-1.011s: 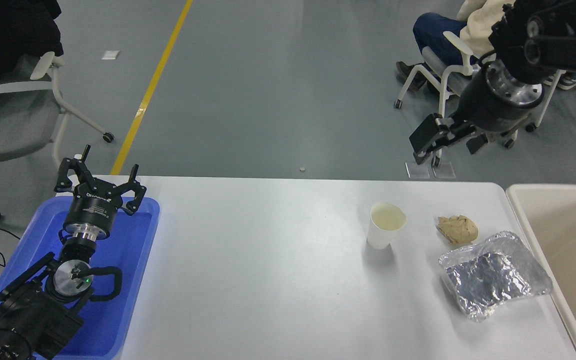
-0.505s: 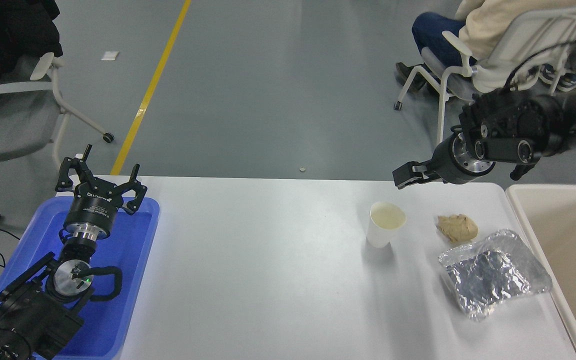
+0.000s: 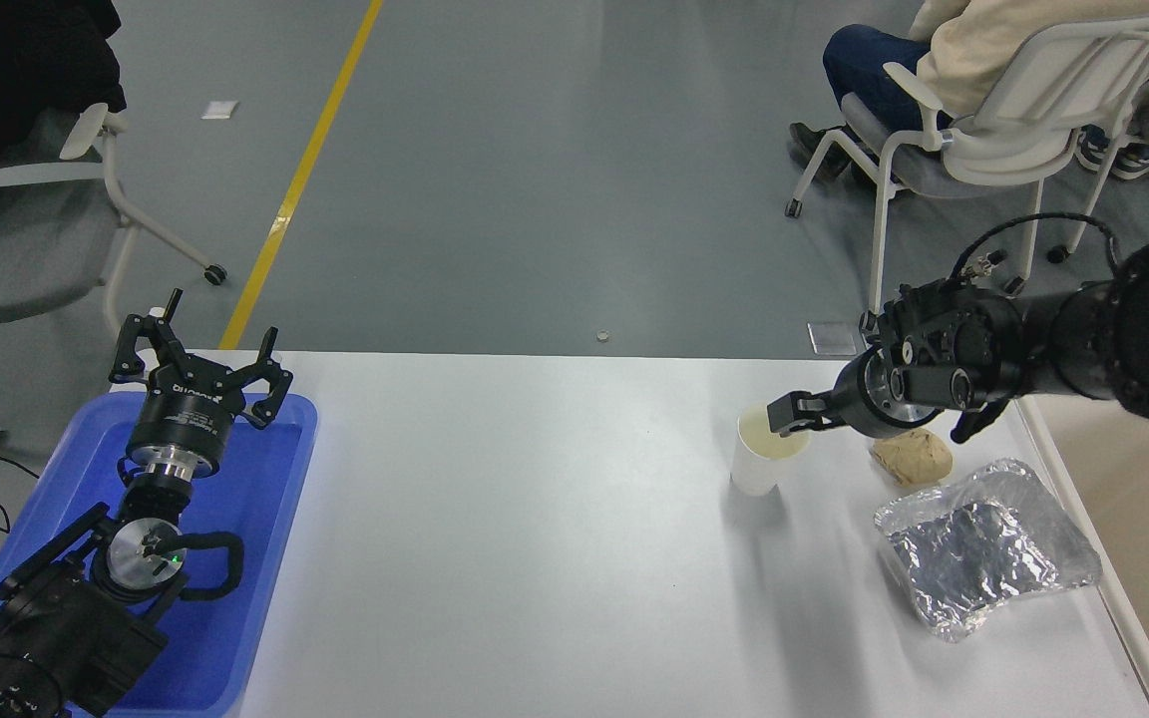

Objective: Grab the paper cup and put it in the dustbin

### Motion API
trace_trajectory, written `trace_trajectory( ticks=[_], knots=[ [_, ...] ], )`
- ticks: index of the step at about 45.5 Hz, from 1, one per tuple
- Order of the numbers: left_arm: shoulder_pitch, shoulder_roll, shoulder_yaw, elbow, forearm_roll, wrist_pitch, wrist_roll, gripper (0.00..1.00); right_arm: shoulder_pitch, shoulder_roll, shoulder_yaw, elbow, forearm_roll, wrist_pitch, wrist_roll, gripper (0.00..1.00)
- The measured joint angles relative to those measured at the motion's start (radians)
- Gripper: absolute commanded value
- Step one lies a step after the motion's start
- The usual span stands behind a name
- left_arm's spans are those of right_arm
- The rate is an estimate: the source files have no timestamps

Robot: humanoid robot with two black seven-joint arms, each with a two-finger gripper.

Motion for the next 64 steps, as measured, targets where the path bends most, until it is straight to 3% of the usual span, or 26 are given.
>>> trace_trajectory(
  ticks=[21,27,30,35,37,39,44,64],
  knots=[
    [0.000,0.000,-0.001,0.000,0.000,0.000,0.000,1.00,-0.087,0.009,0.049,-0.060,0.006,-0.112,-0.004,0.99],
    [0.000,0.000,-0.001,0.000,0.000,0.000,0.000,1.00,-0.105,0.012,0.064,-0.081,0.010,-0.130,-0.005,0.79],
    [0.000,0.000,-0.001,0.000,0.000,0.000,0.000,1.00,-0.115,0.013,0.072,-0.086,0.015,-0.135,-0.005,0.76],
    [0.000,0.000,-0.001,0.000,0.000,0.000,0.000,1.00,-0.130,0.014,0.078,-0.090,0.020,-0.139,-0.005,0.56],
    [0.000,0.000,-0.001,0.000,0.000,0.000,0.000,1.00,-0.135,0.015,0.080,-0.090,0.021,-0.139,-0.005,0.44],
    [0.000,0.000,-0.001,0.000,0.000,0.000,0.000,1.00,-0.139,0.015,0.081,-0.091,0.021,-0.138,-0.005,0.25],
    [0.000,0.000,-0.001,0.000,0.000,0.000,0.000,1.00,-0.148,0.017,0.083,-0.086,0.019,-0.133,-0.005,0.00],
    [0.000,0.000,0.000,0.000,0.000,0.000,0.000,1.00,-0.144,0.013,0.089,-0.030,0.019,-0.109,-0.030,0.00]
  ],
)
